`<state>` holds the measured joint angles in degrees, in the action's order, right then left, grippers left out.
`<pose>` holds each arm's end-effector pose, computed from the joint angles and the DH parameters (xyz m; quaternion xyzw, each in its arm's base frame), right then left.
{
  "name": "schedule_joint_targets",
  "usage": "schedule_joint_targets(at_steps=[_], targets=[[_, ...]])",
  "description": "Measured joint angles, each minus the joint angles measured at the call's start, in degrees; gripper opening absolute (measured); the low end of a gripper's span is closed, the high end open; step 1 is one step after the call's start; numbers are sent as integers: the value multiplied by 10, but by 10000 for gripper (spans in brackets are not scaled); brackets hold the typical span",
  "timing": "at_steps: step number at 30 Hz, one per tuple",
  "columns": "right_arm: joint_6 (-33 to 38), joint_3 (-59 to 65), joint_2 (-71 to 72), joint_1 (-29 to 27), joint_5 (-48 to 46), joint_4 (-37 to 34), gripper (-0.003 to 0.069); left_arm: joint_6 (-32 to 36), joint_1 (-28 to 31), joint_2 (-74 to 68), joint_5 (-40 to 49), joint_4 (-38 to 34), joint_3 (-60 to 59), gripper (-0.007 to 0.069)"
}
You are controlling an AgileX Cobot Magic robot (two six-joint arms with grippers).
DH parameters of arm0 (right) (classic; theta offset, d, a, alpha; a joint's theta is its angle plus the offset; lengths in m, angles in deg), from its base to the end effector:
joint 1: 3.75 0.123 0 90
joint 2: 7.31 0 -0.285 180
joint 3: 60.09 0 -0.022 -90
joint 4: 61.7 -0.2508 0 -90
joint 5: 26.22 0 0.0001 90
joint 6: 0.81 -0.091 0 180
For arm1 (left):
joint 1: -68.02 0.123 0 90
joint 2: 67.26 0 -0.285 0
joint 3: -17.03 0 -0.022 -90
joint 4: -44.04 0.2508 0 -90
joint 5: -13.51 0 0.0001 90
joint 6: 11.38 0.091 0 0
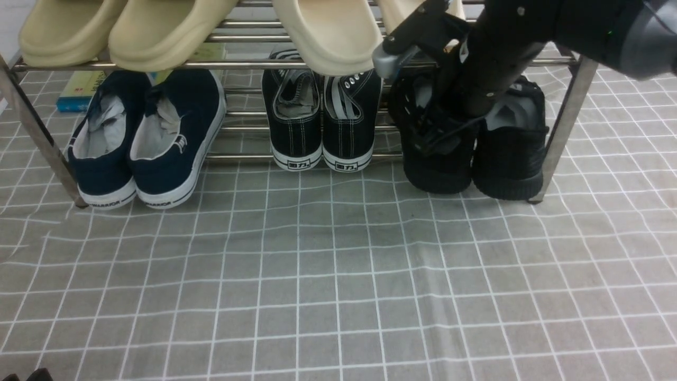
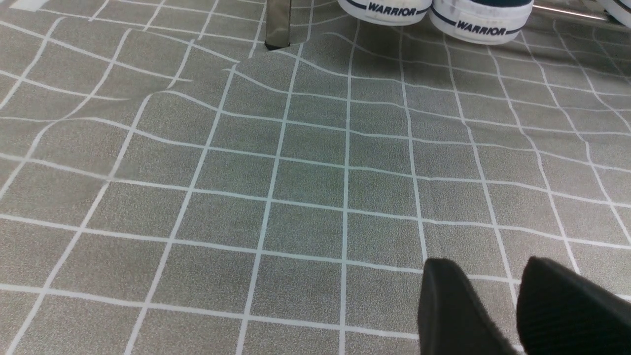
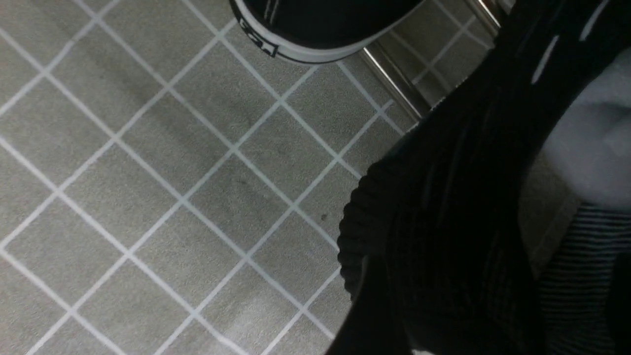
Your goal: Take the shoes off the shelf with your hand from the grey coffee tablecloth.
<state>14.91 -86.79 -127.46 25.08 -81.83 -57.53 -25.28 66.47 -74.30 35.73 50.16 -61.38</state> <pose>0.3894 0.2081 0.2984 -0.3760 0.8868 -0.0038 0.2687 0.0522 0.0023 0.1722 -0.0589 0.8045 -0.0342 0.5900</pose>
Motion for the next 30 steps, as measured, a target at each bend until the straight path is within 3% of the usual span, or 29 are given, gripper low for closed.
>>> schedule_joint_targets(at_steps=[6,9,11,12,13,14,26,30], targets=[[0,0,-30,0,10,12,533,0,0,0,0,0,0,239],[0,0,-38,0,11,17,395,0,0,0,0,0,0,239],[1,-1,-37,0,11,17,221,0,0,0,0,0,0,239],[1,-1,-37,0,11,17,187,0,0,0,0,0,0,239],[1,-2,-34,1,10,16,67,0,0,0,0,0,0,239],[1,-2,-32,1,6,15,33,0,0,0,0,0,0,239],[4,-2,47,37,-155,-60,15,0,0,0,0,0,0,239],[0,2,65,58,-162,-72,16,0,0,0,0,1,0,239]])
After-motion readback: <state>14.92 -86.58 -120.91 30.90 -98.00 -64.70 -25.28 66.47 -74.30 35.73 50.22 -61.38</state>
